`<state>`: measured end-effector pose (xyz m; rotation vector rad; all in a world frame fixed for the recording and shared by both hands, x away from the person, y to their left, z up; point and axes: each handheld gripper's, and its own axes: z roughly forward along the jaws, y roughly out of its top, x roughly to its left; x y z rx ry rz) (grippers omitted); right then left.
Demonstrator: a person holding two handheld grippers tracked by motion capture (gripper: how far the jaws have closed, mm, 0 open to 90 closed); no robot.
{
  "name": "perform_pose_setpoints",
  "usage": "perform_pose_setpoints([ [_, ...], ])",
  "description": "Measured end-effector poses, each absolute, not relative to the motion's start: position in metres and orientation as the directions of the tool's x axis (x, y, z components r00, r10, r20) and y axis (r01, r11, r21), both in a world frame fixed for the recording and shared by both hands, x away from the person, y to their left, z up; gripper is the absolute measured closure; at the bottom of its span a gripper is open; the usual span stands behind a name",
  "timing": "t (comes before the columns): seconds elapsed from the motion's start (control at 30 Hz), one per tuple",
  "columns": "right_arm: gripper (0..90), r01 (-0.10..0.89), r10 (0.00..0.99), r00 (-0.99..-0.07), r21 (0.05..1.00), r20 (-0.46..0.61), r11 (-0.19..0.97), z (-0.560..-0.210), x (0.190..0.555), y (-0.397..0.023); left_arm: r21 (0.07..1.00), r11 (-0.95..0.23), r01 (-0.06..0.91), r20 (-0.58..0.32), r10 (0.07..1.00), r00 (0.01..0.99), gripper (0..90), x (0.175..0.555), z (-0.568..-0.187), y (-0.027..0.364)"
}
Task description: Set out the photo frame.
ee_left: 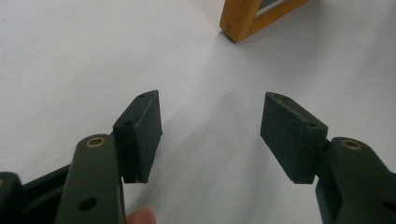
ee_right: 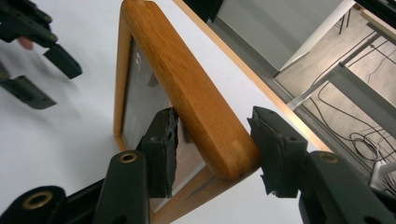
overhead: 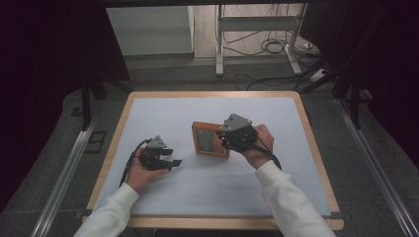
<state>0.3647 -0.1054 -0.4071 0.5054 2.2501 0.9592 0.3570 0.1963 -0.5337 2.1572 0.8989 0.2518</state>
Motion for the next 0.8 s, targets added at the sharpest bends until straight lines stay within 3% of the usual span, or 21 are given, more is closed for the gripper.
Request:
perform_pose_setpoints([
  [0.8,47.0,0.135,0.595,-0.707,0.753,-0.382,0.644,-0.412,0.396,-0.106,0.724,-0.450,0.523,-0.113,0.670,0.733,37.1,0.357,-0.535,0.194],
])
